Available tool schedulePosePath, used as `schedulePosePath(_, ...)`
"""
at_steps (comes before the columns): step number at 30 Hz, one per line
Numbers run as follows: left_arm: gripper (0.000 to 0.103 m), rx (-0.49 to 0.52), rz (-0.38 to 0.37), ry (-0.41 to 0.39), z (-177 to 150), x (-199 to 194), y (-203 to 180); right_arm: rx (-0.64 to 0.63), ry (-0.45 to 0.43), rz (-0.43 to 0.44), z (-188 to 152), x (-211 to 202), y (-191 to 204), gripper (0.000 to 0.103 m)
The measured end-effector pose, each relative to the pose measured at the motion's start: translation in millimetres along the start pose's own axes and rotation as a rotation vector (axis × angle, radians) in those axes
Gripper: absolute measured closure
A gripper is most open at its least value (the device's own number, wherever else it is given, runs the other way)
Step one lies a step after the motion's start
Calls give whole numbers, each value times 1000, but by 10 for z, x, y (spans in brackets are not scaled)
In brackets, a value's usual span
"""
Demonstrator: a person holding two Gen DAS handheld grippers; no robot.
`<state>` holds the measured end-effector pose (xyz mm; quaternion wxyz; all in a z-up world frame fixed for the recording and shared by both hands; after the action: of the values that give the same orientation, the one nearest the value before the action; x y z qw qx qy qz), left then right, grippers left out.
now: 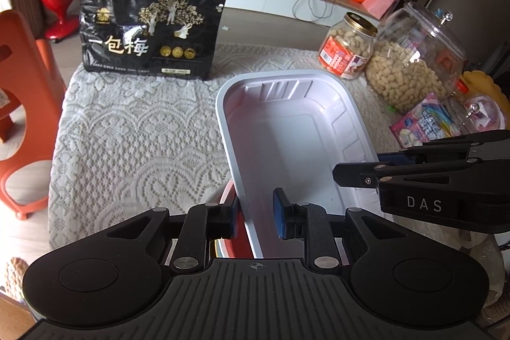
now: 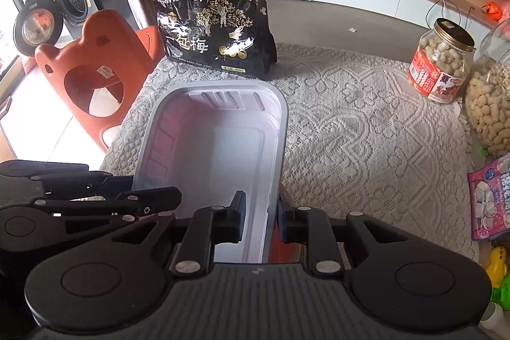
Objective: Organize plates and bowls
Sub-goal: 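Lift the tray with the left gripper and carry it toward the bowl stack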
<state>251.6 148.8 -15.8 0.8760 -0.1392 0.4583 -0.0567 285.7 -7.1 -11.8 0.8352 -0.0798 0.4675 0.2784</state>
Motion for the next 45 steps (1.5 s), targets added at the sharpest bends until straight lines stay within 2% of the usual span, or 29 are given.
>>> schedulePosePath(11,79,24,-3,-6,-3,-52,-18,9,20,22,-90,-31,-10,82)
schedulePosePath(17,79,12,-11,11,-39,-28,16,-2,35,19,-109,4,21,82)
schedulePosePath(27,80,-14,-34,-6,9,-133,47,2,55,24,-135,56,29,82)
schedulePosePath(40,80,-58,-50,-7,49,-236,138,13,17,14,-144,-113,22,82)
schedulePosePath(45,82,-67,-80,5,37,-246,135,21,22,0,-191,-149,31,82)
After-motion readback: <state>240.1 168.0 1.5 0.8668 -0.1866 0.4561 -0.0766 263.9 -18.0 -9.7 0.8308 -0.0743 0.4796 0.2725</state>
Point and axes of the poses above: each gripper's, at about its wrist camera, not at the fingertips, and x roughly the way its jaws point, y to its left, z to its top, the point moved 5 cm from there along x, roughly the way its jaws point, and after that the axes turned 1 degree about -x, right-handed, at the moved point
